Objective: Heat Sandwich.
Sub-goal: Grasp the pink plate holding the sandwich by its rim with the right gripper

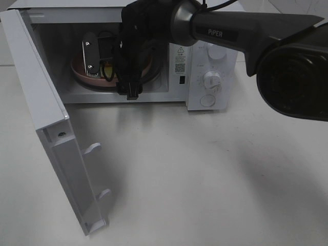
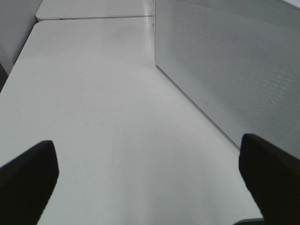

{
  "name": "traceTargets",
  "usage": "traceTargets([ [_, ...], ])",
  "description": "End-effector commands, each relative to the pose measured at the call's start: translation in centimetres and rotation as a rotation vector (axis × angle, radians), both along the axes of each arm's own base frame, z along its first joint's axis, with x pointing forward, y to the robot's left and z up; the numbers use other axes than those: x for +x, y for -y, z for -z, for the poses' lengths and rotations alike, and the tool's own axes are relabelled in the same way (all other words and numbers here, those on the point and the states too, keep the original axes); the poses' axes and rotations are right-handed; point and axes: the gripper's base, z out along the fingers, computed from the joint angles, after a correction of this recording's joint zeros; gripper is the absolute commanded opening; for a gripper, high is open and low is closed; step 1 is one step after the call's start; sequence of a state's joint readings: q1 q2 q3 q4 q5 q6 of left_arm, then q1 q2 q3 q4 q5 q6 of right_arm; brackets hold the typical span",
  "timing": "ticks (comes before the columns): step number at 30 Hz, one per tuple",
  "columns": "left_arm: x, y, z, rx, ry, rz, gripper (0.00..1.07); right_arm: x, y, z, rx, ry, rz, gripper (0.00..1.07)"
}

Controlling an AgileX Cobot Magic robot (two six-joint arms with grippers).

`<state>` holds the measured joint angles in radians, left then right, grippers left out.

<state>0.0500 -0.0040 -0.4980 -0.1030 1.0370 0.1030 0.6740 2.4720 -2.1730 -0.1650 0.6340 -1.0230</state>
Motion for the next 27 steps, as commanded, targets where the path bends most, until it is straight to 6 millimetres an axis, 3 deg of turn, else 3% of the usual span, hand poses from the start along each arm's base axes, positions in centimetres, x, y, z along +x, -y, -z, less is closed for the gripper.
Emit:
traceTargets([
  [1, -0.28, 0.02, 0.07, -0.003, 0.024, 0.008, 1.03, -0.02, -0.22, 0.97, 0.014, -0.034, 0.001, 0.83],
  [22, -0.28, 0.02, 0.07, -0.003, 0.024, 0.008, 1.03, -0.37, -0.39, 1.62, 0.035, -0.095, 0.011, 0.78],
  [27, -0.28, 0.02, 0.07, -0.003, 0.024, 0.008, 1.03, -0.48, -0.49, 1.64, 0.071, -0.123, 0.050, 0.68],
])
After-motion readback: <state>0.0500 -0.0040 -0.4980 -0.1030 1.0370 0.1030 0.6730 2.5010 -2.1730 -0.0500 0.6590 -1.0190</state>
